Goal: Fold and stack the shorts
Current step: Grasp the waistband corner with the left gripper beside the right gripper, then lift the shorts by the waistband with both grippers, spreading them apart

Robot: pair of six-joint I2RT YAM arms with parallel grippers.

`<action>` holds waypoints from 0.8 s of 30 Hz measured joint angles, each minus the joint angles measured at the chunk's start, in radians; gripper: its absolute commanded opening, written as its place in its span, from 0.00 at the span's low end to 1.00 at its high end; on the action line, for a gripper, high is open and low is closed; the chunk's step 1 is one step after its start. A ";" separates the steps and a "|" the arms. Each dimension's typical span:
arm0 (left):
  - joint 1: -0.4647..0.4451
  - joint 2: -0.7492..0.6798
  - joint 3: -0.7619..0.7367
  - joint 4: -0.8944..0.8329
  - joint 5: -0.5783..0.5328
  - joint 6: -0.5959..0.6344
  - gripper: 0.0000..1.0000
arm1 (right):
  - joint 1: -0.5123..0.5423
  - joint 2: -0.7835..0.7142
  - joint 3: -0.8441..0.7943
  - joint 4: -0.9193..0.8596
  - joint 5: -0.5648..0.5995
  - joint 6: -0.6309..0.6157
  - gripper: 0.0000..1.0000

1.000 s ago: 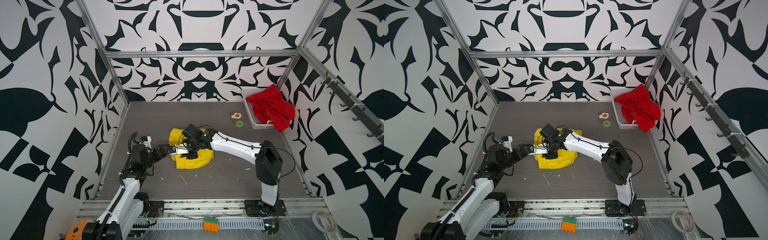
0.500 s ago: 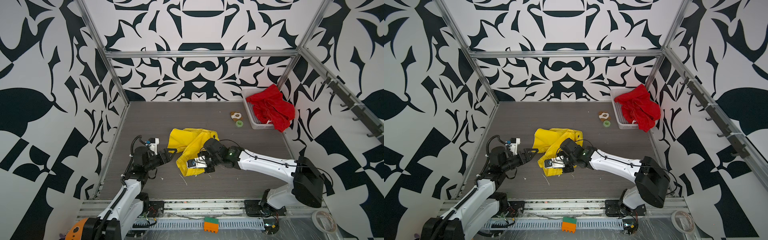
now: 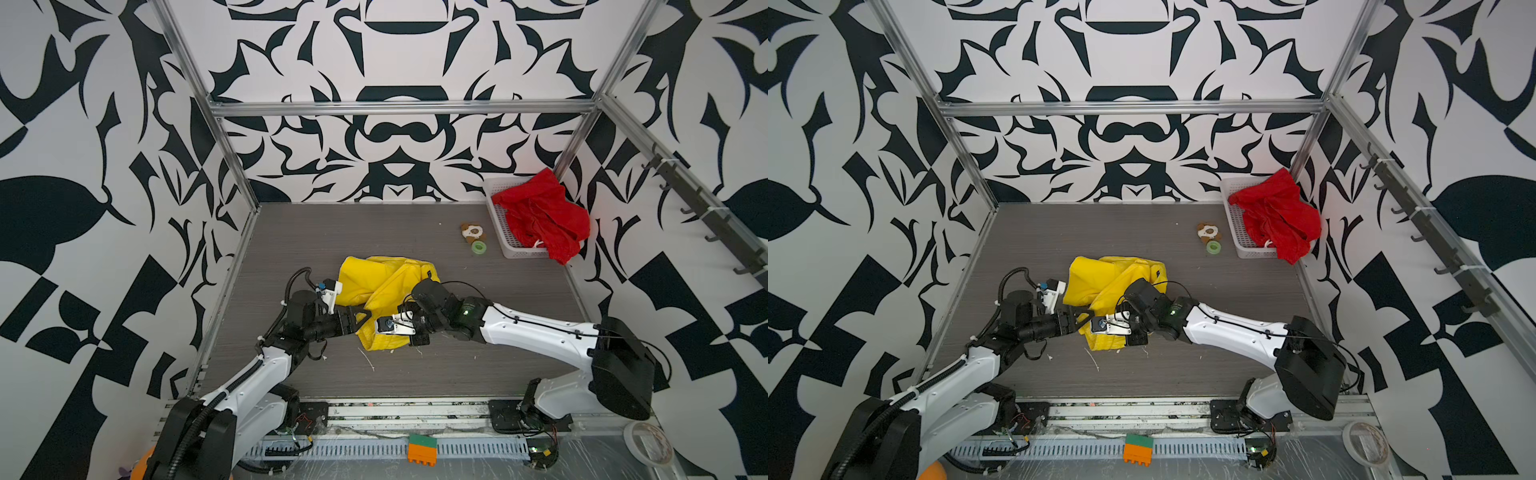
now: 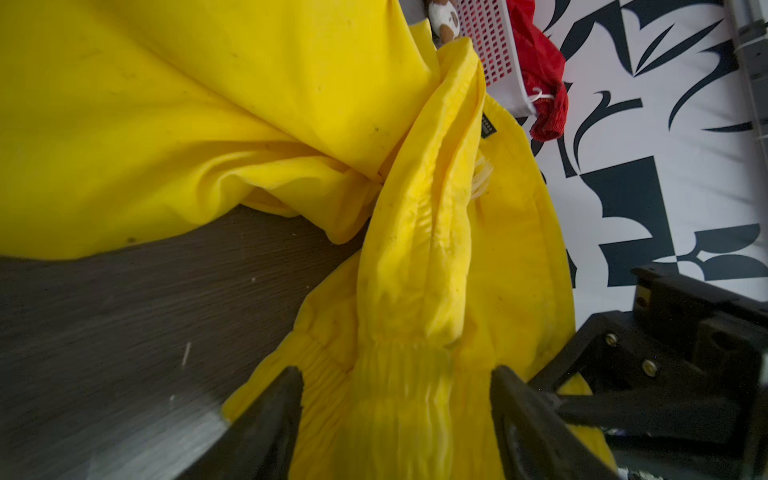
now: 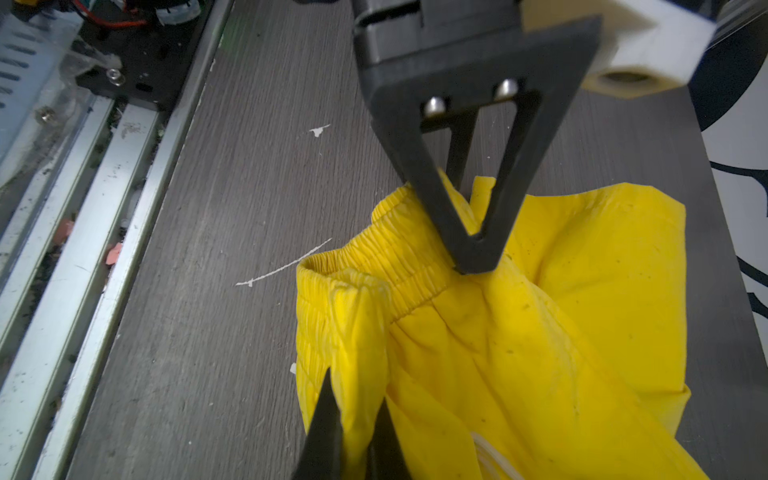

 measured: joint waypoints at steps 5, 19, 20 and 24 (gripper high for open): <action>-0.054 0.098 0.086 -0.054 -0.003 0.037 0.19 | -0.007 -0.024 -0.011 0.019 0.000 0.019 0.00; -0.050 0.003 0.519 -0.379 -0.282 -0.075 0.11 | -0.216 -0.361 -0.039 0.087 0.009 0.151 0.00; -0.047 0.000 0.585 -0.415 -0.321 -0.074 0.09 | -0.226 -0.374 -0.018 0.085 0.023 0.156 0.00; -0.018 -0.002 0.815 -0.529 -0.444 -0.060 0.04 | -0.234 -0.391 0.093 0.082 0.078 0.160 0.00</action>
